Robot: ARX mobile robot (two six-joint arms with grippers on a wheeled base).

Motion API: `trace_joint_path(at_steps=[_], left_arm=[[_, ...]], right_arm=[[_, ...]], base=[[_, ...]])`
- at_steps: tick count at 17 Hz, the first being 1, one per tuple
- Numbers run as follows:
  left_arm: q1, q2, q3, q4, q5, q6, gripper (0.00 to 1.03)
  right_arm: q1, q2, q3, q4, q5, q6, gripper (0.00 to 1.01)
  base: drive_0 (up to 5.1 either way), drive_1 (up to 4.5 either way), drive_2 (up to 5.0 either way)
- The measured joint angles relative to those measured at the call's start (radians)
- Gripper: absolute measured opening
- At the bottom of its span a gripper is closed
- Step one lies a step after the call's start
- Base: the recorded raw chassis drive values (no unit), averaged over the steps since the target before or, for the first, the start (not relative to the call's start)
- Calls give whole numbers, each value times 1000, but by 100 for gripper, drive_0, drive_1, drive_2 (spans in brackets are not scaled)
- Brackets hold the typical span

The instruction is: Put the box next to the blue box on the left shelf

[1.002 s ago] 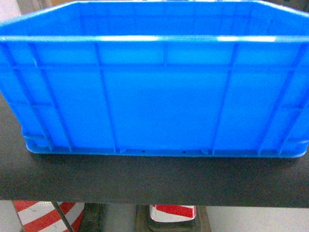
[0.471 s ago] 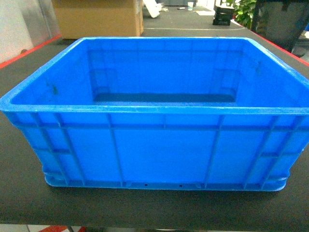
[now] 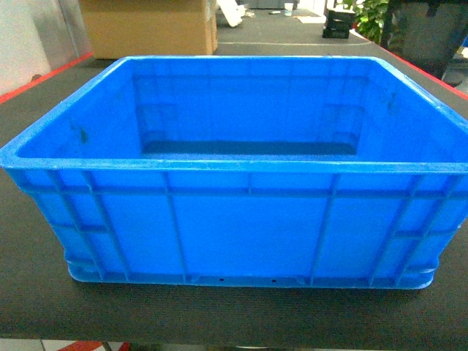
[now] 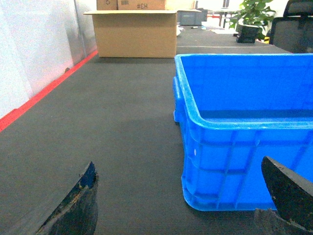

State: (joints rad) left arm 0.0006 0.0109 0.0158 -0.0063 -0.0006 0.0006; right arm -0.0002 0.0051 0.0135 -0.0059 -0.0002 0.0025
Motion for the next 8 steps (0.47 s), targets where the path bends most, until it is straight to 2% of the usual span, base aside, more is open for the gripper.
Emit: trace_joint_path(at_steps=[8], left_arm=[[0, 0, 0, 0, 0, 0, 98]], right_arm=[[0, 0, 0, 0, 0, 0, 98]], base=[[0, 0, 0]])
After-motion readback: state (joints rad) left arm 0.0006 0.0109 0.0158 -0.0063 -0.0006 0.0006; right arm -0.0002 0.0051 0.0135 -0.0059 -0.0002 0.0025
